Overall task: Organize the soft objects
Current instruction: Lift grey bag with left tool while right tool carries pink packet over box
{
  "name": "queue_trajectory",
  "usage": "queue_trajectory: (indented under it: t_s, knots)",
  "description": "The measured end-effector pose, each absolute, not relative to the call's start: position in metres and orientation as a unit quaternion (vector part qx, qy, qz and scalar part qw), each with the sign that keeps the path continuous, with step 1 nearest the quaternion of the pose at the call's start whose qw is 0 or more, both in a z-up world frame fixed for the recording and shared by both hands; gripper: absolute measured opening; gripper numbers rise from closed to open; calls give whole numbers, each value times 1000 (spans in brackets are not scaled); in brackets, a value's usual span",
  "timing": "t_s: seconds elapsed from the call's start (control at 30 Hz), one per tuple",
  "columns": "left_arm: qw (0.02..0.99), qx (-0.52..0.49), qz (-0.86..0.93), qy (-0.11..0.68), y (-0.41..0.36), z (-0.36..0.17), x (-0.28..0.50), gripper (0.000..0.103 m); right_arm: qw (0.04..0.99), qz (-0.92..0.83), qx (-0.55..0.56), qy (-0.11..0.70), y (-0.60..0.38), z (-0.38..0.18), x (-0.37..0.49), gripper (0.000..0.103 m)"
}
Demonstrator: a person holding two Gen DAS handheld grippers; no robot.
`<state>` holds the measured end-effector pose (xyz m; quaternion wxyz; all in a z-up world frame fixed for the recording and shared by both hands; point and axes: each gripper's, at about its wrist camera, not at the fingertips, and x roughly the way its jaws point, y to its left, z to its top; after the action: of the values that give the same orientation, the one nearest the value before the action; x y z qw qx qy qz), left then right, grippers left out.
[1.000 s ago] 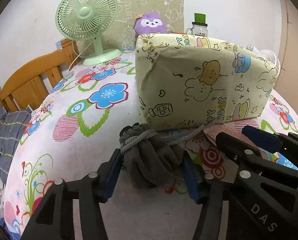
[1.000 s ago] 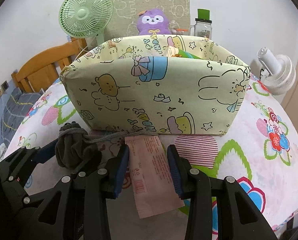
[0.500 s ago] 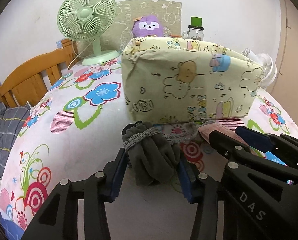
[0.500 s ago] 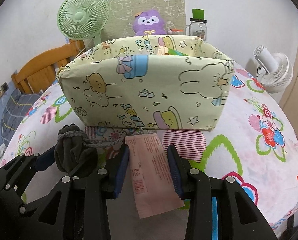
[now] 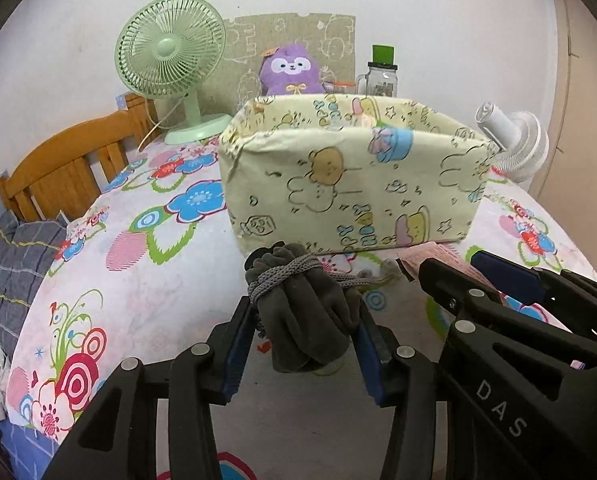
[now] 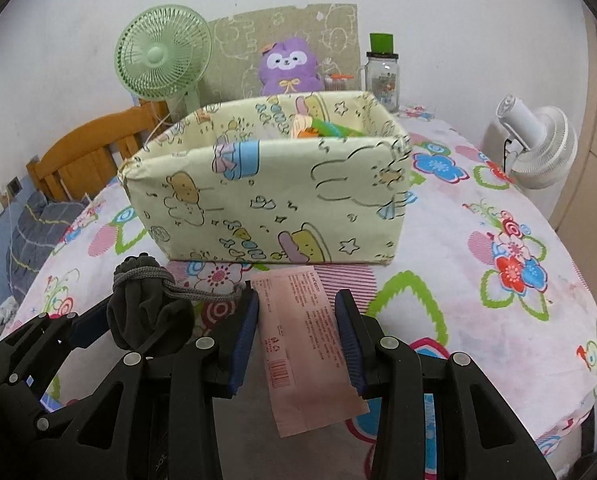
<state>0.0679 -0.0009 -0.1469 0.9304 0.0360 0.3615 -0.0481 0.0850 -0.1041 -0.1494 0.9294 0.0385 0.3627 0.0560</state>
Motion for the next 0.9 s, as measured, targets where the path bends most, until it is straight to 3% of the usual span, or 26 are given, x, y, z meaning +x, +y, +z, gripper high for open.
queue_trajectory:
  t_s: [0.9]
  knots:
    - [952, 32, -57, 299, -28, -83, 55, 49, 952, 48, 47, 298, -136, -83, 64, 43]
